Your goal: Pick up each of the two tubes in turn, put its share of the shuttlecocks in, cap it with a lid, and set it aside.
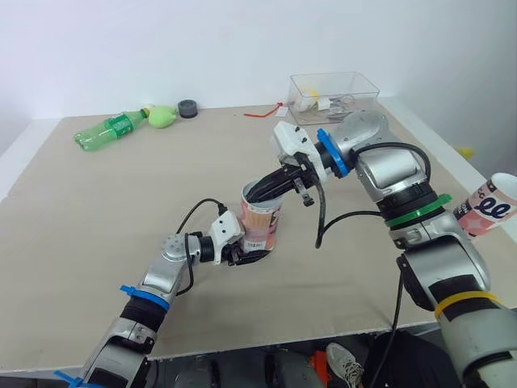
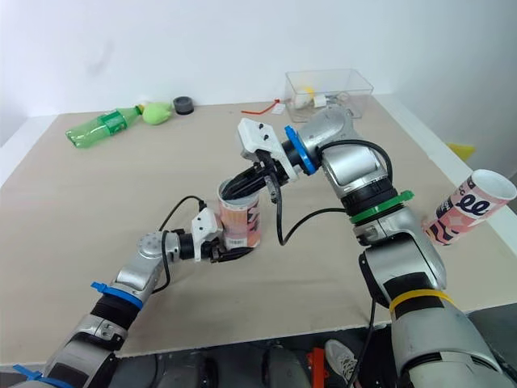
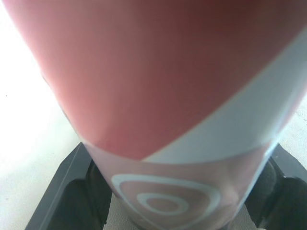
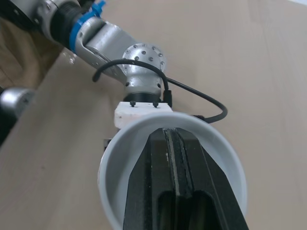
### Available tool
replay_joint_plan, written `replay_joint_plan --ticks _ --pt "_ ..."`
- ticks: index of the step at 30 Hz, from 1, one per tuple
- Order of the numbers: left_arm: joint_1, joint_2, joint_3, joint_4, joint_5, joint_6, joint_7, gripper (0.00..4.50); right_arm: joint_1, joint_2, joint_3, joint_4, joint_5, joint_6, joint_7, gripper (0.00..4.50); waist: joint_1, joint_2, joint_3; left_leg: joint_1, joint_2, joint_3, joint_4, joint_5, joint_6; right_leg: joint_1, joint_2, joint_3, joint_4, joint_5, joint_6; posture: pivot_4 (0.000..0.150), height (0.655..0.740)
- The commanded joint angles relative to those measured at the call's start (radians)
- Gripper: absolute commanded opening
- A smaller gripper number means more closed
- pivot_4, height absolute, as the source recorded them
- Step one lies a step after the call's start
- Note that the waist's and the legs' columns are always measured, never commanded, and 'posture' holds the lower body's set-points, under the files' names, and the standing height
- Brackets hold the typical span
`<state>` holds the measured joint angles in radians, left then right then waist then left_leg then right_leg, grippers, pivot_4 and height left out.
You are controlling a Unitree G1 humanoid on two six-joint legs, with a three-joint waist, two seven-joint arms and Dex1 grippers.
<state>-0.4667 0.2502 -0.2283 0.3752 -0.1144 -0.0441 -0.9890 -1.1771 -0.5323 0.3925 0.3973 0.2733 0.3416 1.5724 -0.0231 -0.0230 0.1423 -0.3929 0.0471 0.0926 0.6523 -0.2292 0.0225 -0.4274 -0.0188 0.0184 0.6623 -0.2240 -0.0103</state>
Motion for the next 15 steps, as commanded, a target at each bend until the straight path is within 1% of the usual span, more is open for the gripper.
replay_joint_plan --ticks 1,4,6,7,8,9,10,11,12,13,14,15 --pt "0.036 0.008 -0.020 0.044 0.022 0.016 0.005 3.06 -0.019 -0.036 -0.086 -0.015 0.063 0.031 0.042 0.04 0.000 0.000 0.000 0.000 0.000 0.000 0.000 0.000 0.000 0.000 0.000 0.000 0.000 0.000 0.000 0.150 0.7400" --pt "0.033 0.008 -0.019 0.044 0.021 0.017 0.008 3.06 -0.007 -0.059 -0.173 0.016 0.099 0.028 0.012 0.04 0.001 0.000 0.001 -0.001 -0.001 -0.002 0.000 -0.001 -0.001 0.000 0.000 0.000 0.000 -0.005 0.007 0.150 0.7400" --pt "0.034 0.010 -0.017 0.043 0.020 0.016 0.010 3.06 0.003 -0.073 -0.238 0.040 0.117 0.031 -0.032 0.04 0.001 -0.001 0.001 -0.001 -0.001 -0.002 0.000 -0.001 -0.002 0.001 0.000 0.000 0.000 -0.005 0.007 0.150 0.7400" --pt "0.036 0.011 -0.017 0.040 0.020 0.016 0.010 3.06 0.010 -0.075 -0.274 0.050 0.126 0.028 -0.062 0.32 0.001 -0.001 0.001 -0.001 -0.001 -0.002 0.000 -0.001 -0.002 0.001 -0.001 0.000 0.000 -0.005 0.007 0.150 0.7400" --pt "0.037 0.012 -0.016 0.037 0.019 0.016 0.011 3.06 0.020 -0.080 -0.310 0.058 0.136 0.031 -0.089 0.78 0.001 -0.001 0.001 -0.001 -0.001 -0.002 0.000 -0.001 -0.002 0.001 -0.001 0.000 0.000 -0.005 0.007 0.150 0.7400" --pt "0.039 0.013 -0.015 0.033 0.019 0.017 0.011 3.06 0.034 -0.089 -0.342 0.063 0.149 0.046 -0.109 0.85 0.001 -0.002 0.001 -0.001 -0.001 -0.002 0.000 -0.001 -0.002 0.001 -0.001 0.000 0.000 -0.005 0.007 0.150 0.7400" --pt "0.041 0.014 -0.015 0.026 0.016 0.020 0.009 3.06 0.054 -0.098 -0.371 0.062 0.159 0.054 -0.128 1.31 0.001 -0.002 0.002 -0.001 -0.001 -0.002 0.000 -0.001 -0.002 0.001 -0.001 -0.001 0.000 -0.005 0.007 0.150 0.7400" --pt "0.043 0.015 -0.013 0.017 0.010 0.030 0.005 3.06 0.089 -0.107 -0.397 0.055 0.161 0.043 -0.147 1.66 0.001 -0.002 0.002 -0.001 -0.001 -0.003 0.000 -0.001 -0.002 0.001 -0.001 -0.001 0.000 -0.005 0.007 0.150 0.7400" --pt "0.046 0.017 -0.011 0.007 0.004 0.037 0.002 3.06 0.129 -0.117 -0.417 0.036 0.163 0.034 -0.159 2.18 0.001 -0.003 0.002 -0.001 -0.001 -0.003 0.000 -0.001 -0.002 0.001 -0.001 -0.001 -0.001 -0.005 0.007 0.150 0.7400" --pt "0.050 0.020 -0.011 -0.006 -0.001 0.041 -0.005 3.06 0.196 -0.128 -0.432 -0.001 0.159 0.017 -0.172 2.61 0.001 -0.003 0.002 -0.001 -0.001 -0.004 0.000 -0.001 -0.002 0.001 -0.001 -0.001 -0.001 -0.006 0.007 0.150 0.7400" --pt "0.054 0.023 -0.011 -0.015 -0.004 0.044 -0.009 3.80 0.242 -0.135 -0.441 -0.030 0.157 0.007 -0.181 3.05 0.001 -0.003 0.002 -0.001 -0.001 -0.004 -0.001 -0.001 -0.002 0.001 -0.001 -0.001 -0.001 -0.006 0.007 0.150 0.7400" --pt "0.058 0.027 -0.011 -0.030 -0.007 0.047 -0.012 4.02 0.304 -0.138 -0.454 -0.069 0.155 -0.002 -0.206 3.58 0.000 -0.003 0.002 -0.001 -0.001 -0.005 -0.002 -0.001 -0.002 0.002 0.000 -0.002 -0.002 -0.007 0.007 0.150 0.7400"
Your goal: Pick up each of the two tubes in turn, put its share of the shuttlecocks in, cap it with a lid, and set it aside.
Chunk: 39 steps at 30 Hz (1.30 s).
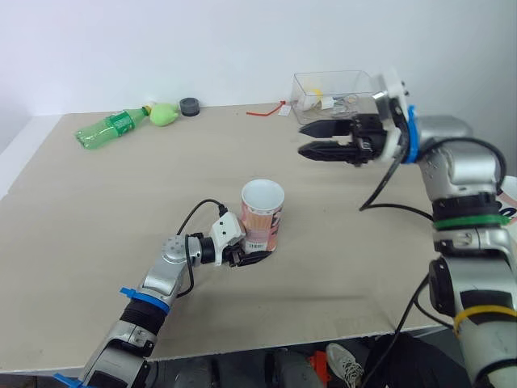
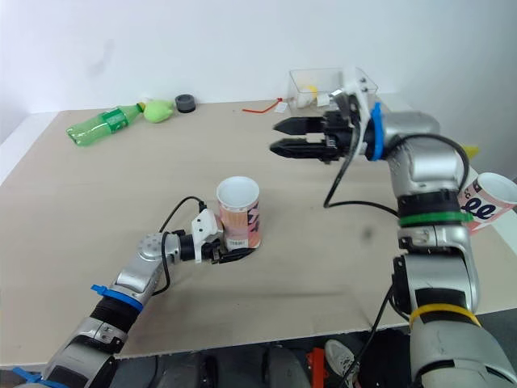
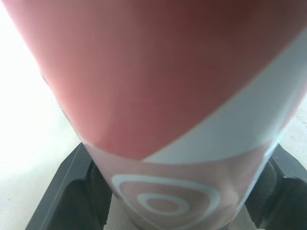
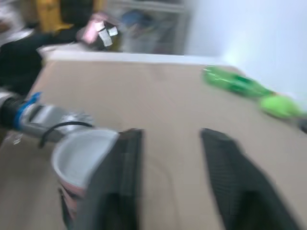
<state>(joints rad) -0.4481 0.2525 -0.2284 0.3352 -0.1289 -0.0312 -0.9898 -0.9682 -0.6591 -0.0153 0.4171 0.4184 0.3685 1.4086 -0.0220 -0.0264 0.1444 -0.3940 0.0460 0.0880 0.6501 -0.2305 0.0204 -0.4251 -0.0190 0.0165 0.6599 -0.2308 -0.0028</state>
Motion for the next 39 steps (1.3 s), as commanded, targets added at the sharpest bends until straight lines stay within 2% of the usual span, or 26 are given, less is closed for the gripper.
replay_joint_plan --ticks 1,2,7,12,25,39 --pt "0.044 0.029 -0.012 -0.006 0.004 0.038 -0.014 4.47 0.151 -0.013 -0.057 -0.126 0.010 -0.036 -0.061 3.92 -0.002 0.000 0.000 0.000 0.000 0.000 0.000 -0.001 -0.001 0.000 0.000 0.001 0.000 0.000 0.000 0.150 0.7400" --pt "0.047 0.032 -0.013 -0.017 0.002 0.041 -0.015 4.50 0.186 -0.013 -0.063 -0.153 0.012 -0.039 -0.075 4.45 -0.003 0.000 0.000 0.000 0.000 0.000 -0.002 -0.001 -0.001 0.000 0.001 0.001 -0.001 -0.001 0.001 0.150 0.7400" --pt "0.082 0.082 -0.007 -0.111 -0.020 0.065 -0.044 4.50 0.431 -0.019 -0.031 -0.315 -0.008 -0.047 -0.128 4.45 -0.007 0.003 0.002 0.001 0.001 0.001 -0.011 -0.001 -0.001 -0.002 0.004 0.003 -0.007 -0.001 0.001 0.150 0.7400" --pt "0.107 0.156 0.008 -0.159 -0.033 0.067 -0.080 4.50 0.520 0.024 0.037 -0.363 -0.042 -0.092 -0.153 4.45 -0.014 0.002 0.003 0.001 0.002 0.001 -0.013 -0.001 -0.002 -0.001 0.009 0.003 -0.010 -0.001 0.001 0.150 0.7400" --pt "0.127 0.233 0.052 -0.184 -0.062 0.067 -0.080 4.50 0.509 0.148 0.206 -0.241 -0.162 -0.276 -0.142 4.45 -0.014 -0.003 0.007 0.001 0.002 0.002 -0.012 -0.001 -0.003 -0.001 0.009 0.003 -0.011 -0.001 0.001 0.150 0.7400" --pt "0.207 0.264 0.097 -0.293 -0.106 0.081 -0.060 4.50 0.436 0.266 0.242 -0.117 -0.176 -0.313 -0.150 4.45 -0.014 -0.004 0.008 0.001 0.003 0.002 -0.012 -0.001 -0.004 -0.001 0.009 0.003 -0.011 0.000 0.000 0.150 0.7400"
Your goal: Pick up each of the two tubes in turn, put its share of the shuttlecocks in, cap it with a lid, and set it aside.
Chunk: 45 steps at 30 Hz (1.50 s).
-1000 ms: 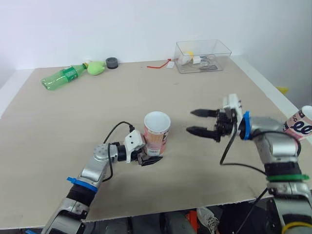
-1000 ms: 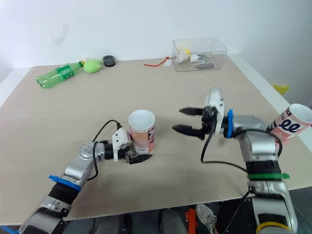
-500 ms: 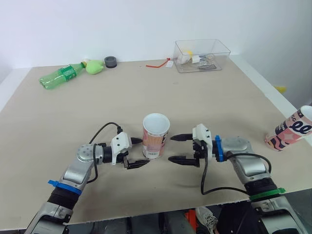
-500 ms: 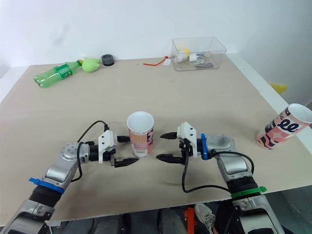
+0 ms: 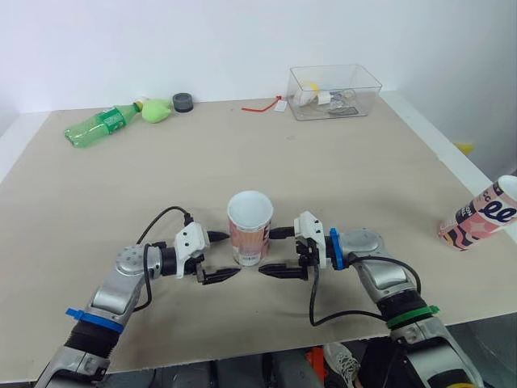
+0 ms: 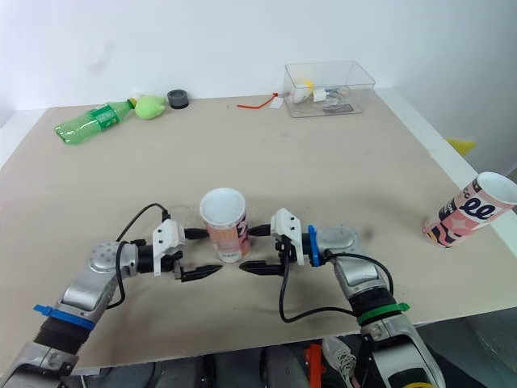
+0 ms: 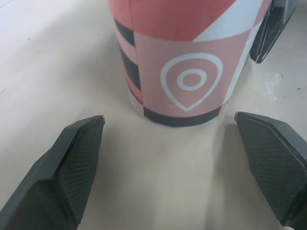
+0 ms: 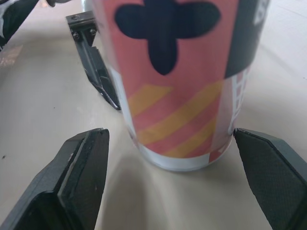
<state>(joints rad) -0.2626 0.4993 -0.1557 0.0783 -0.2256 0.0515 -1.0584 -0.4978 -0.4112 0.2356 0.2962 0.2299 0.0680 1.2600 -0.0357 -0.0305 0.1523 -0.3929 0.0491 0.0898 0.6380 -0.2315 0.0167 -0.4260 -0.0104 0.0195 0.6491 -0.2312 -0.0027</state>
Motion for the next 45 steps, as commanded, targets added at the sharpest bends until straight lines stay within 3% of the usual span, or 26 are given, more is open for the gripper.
replay_joint_plan --ticks 1,36,45 --pt "0.031 0.016 0.031 -0.046 -0.017 0.001 0.014 4.50 -0.041 0.026 -0.009 0.015 0.011 -0.019 -0.001 4.45 0.000 0.000 0.000 0.000 0.000 0.000 0.000 0.000 0.000 0.000 0.000 0.000 0.000 0.000 0.000 0.150 0.7400" --pt "0.137 0.032 0.056 -0.150 -0.040 0.031 0.106 4.50 -0.160 0.184 0.048 0.267 -0.076 -0.176 0.055 4.45 0.003 0.000 0.000 0.000 -0.001 0.000 0.002 0.001 -0.002 0.000 -0.005 0.000 0.002 0.004 -0.005 0.150 0.7400" --pt "0.201 0.078 0.141 -0.170 -0.085 -0.009 0.090 4.50 -0.169 0.197 0.041 0.284 -0.082 -0.186 0.055 4.45 -0.002 0.000 0.000 0.001 0.001 0.000 0.001 0.001 -0.002 0.000 -0.004 -0.001 0.002 0.005 -0.007 0.150 0.7400"
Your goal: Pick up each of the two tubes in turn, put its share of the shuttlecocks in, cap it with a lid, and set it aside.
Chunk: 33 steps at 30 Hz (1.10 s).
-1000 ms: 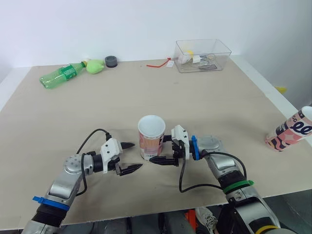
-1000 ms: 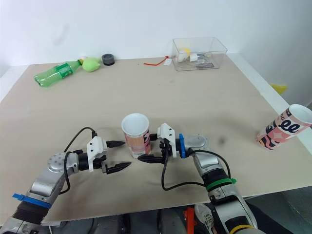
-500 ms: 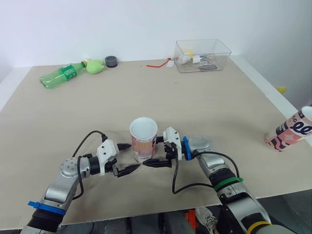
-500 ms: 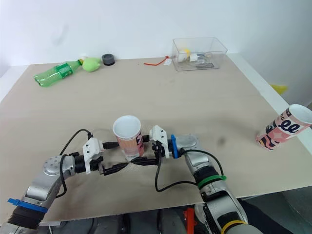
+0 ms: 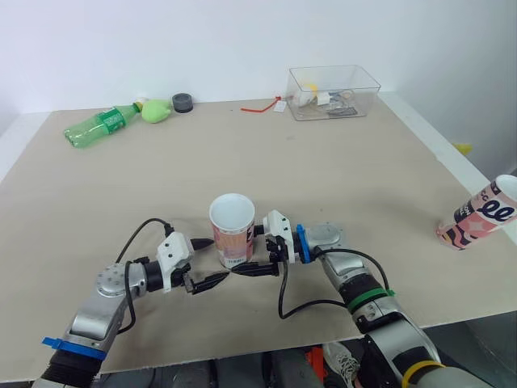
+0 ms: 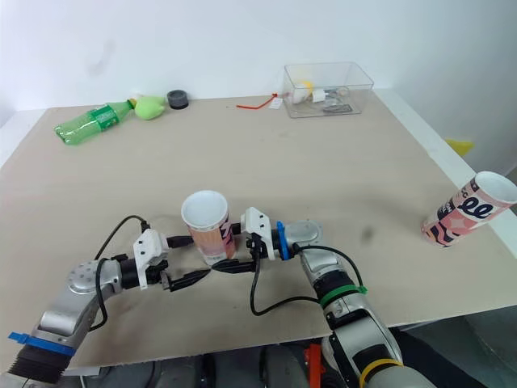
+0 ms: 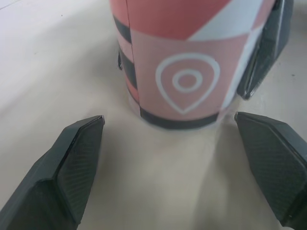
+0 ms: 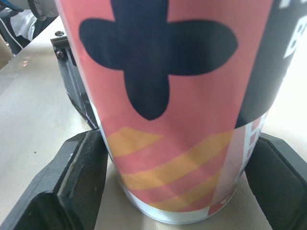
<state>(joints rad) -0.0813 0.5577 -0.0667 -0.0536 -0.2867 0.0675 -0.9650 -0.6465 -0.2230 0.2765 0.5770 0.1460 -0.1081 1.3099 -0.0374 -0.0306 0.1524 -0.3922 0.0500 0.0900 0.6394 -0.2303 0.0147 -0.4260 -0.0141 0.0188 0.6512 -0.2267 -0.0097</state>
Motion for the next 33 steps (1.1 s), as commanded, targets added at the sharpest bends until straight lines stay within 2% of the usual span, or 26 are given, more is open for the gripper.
replay_joint_plan --ticks 1,8,12,17,25,30,33 --pt "0.026 0.021 0.064 -0.050 -0.037 -0.024 -0.003 4.50 -0.022 0.009 -0.003 0.004 0.003 -0.010 0.005 4.45 0.000 0.000 0.000 0.000 0.000 0.000 0.000 0.000 0.000 0.000 0.000 0.000 0.000 0.000 0.000 0.150 0.7400" --pt "0.110 0.033 0.120 -0.161 -0.112 0.018 -0.006 4.50 -0.038 0.000 -0.022 0.021 0.012 -0.015 0.006 4.45 0.000 0.000 0.000 0.000 0.000 0.001 0.000 0.001 -0.001 0.000 -0.002 0.000 0.000 0.000 0.000 0.150 0.7400" --pt "0.136 0.038 0.124 -0.175 -0.111 0.017 -0.009 4.50 -0.045 0.005 -0.025 0.026 0.019 -0.018 0.011 4.45 0.001 0.000 0.000 0.000 -0.001 0.000 0.000 0.001 -0.001 0.000 -0.001 0.000 0.000 0.000 0.000 0.150 0.7400" --pt "0.135 0.035 0.110 -0.165 -0.093 0.004 -0.009 4.50 -0.044 0.010 -0.025 0.024 0.023 -0.026 0.009 3.06 0.001 0.000 0.000 0.000 -0.001 0.001 0.000 0.001 -0.002 0.000 -0.001 0.000 0.000 0.000 0.001 0.150 0.7400" --pt "0.098 0.025 0.082 -0.139 -0.065 -0.017 -0.014 4.50 -0.023 -0.018 -0.051 -0.058 0.043 0.004 -0.018 3.06 0.003 0.000 0.000 0.000 -0.001 0.001 0.000 0.001 -0.002 0.000 -0.001 0.000 0.000 0.000 0.000 0.150 0.7400" --pt "0.048 0.025 0.041 -0.124 -0.050 -0.024 -0.031 4.50 0.011 -0.095 -0.177 -0.183 0.101 0.133 -0.146 3.06 0.006 0.000 0.000 -0.001 -0.002 0.000 0.000 0.001 -0.002 0.000 -0.002 0.000 0.000 0.001 0.001 0.150 0.7400" --pt "0.020 0.026 0.014 -0.127 -0.050 -0.012 -0.056 4.50 0.054 -0.182 -0.309 -0.243 0.123 0.229 -0.295 3.06 0.014 0.000 0.000 -0.001 -0.003 0.001 0.000 0.001 -0.003 0.000 -0.004 0.000 0.000 0.000 0.002 0.150 0.7400"
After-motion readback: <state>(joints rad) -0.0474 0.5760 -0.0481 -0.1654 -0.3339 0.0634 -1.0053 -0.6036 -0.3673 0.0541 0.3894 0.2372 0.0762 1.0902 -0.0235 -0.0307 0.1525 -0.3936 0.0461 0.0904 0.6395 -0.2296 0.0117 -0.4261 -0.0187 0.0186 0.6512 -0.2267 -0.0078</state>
